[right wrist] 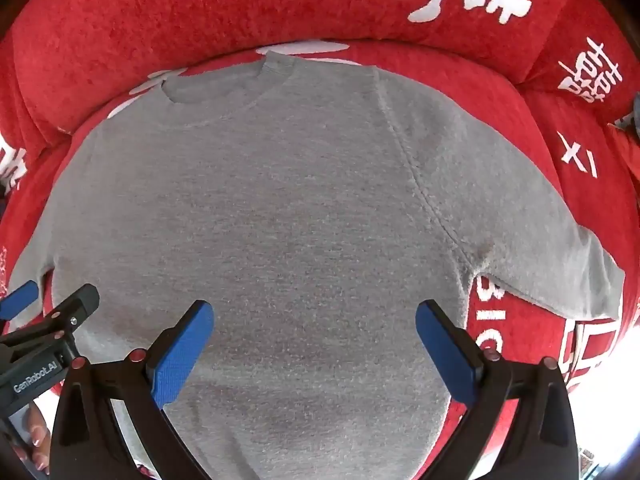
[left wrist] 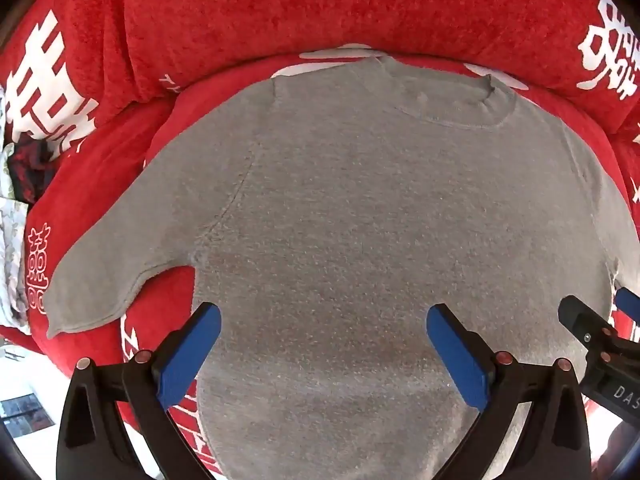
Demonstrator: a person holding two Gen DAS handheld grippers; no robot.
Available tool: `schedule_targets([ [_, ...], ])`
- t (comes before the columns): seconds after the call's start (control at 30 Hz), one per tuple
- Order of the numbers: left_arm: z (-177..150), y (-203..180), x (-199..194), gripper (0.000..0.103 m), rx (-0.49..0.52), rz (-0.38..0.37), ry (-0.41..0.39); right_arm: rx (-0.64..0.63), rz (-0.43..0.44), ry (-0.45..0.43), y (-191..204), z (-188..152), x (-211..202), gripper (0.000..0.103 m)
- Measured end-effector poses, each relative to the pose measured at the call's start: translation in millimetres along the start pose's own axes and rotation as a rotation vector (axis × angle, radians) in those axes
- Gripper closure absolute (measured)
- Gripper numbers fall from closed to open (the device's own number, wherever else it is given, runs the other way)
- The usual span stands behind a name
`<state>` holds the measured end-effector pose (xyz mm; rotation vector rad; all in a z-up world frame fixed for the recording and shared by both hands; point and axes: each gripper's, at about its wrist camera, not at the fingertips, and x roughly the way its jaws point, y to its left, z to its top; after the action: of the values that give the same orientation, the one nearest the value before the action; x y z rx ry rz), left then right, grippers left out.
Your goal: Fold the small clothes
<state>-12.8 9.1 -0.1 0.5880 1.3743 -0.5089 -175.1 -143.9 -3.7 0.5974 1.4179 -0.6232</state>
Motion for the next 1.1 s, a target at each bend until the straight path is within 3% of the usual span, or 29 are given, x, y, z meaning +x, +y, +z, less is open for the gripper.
schedule_targets([
  [1.1,2.9,-4.1,1.0,0.0,-0.014,0.002,0.013,0.001,-0.026,0.011,6.5,0.4,-4.2,0.002],
])
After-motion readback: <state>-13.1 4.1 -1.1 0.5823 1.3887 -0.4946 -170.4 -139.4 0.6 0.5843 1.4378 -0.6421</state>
